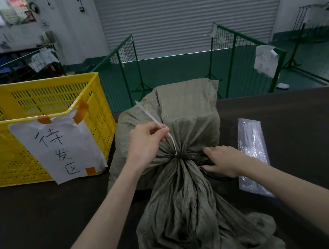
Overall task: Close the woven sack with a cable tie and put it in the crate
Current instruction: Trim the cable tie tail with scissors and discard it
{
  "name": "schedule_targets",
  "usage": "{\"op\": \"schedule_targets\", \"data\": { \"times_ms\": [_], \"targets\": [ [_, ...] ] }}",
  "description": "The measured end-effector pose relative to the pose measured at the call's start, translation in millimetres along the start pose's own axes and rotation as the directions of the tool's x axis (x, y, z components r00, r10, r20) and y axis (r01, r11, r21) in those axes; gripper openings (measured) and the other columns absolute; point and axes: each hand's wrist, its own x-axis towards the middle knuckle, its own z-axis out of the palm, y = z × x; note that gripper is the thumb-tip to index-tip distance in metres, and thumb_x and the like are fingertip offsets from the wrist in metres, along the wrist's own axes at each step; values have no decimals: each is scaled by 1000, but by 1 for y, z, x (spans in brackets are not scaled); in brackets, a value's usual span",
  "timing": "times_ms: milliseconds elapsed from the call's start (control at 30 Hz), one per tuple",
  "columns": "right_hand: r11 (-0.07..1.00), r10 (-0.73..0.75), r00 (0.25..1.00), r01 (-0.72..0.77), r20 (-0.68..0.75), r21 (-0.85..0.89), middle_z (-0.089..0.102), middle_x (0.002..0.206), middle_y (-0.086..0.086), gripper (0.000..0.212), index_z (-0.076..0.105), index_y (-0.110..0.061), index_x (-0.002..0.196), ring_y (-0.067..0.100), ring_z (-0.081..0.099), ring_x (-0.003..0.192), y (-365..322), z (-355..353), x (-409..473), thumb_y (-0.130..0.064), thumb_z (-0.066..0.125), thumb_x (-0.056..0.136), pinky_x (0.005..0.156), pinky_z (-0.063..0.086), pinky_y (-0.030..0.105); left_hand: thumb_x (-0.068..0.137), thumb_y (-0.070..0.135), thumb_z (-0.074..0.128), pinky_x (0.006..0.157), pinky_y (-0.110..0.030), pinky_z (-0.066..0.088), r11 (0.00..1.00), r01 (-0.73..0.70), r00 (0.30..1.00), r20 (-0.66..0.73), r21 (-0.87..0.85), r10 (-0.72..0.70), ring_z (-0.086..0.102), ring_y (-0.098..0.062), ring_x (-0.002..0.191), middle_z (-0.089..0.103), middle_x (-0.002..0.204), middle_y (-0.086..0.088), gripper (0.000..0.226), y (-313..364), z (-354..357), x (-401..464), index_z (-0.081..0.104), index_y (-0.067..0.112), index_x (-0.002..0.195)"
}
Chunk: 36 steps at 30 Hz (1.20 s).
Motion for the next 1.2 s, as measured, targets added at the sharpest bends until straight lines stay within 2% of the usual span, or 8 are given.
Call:
{"op": "schedule_targets", "data": {
  "times_ms": [267,467,667,767,867,933,1067,1200],
  "targets": [
    [994,10,1000,-8,18,-109,63,112,13,51,49,-7,110,35,61,100,-6,-2,-5,-54,34,94,78,45,41,86,10,66,62,-13,49,998,26,999,-19,-60,-27,62,-7,62,73,75,-6,11,-5,-2,-1,72,14,78],
    [979,-11,1000,15,18,-205,65,109,14,56,50,-5,108,35,62,100,-7,-3,-9,-56,29,95,76,44,38,88,13,64,60,-11,48,999,5,1000,-29,-52,-6,60,-3,59,73,74,-3,13,-3,0,-5,72,17,79],
    [970,-1,999,-7,-32,-243,65,109,11,55,47,-7,109,34,63,98,-6,7,-16,-56,26,96,73,45,37,92,13,59,56,-9,45,991,2,992,-123,-135,-18,60,-2,58,71,75,-2,14,-4,-4,-5,69,15,82],
    [986,57,993,-73,-107,-148,66,106,9,57,47,-9,106,35,65,94,0,20,-21,-60,26,94,67,42,36,93,13,57,56,-10,45,981,-11,982,-188,-195,-26,61,-2,59,69,76,1,14,-6,-5,-8,67,16,84],
    [986,160,948,-143,-274,84,69,85,14,62,49,-9,89,39,65,78,7,38,-34,-67,27,87,63,46,40,94,12,56,56,-12,46,949,2,969,-233,-314,-79,61,-5,63,67,75,2,16,-12,-3,-15,65,19,83],
    [927,322,886,-224,-333,302,65,73,17,55,50,-5,80,40,63,70,10,51,-43,-59,43,88,61,47,43,95,12,54,58,-16,47,921,27,959,-250,-389,-134,61,-8,64,67,76,1,17,-18,1,-20,64,19,83],
    [673,646,717,-375,-261,637,65,73,18,44,56,-6,83,40,61,73,17,77,-56,-50,55,87,62,48,43,95,11,53,56,-17,47,883,93,945,-239,-461,-224,60,-8,61,67,77,0,17,-34,15,-32,63,17,84],
    [483,798,599,-570,-66,665,67,89,22,42,59,-7,92,41,61,85,31,96,-63,-49,52,90,65,42,38,95,11,53,57,-18,48,869,154,944,-190,-471,-270,60,-6,61,69,77,0,17,-46,30,-42,64,17,84]
  ]
}}
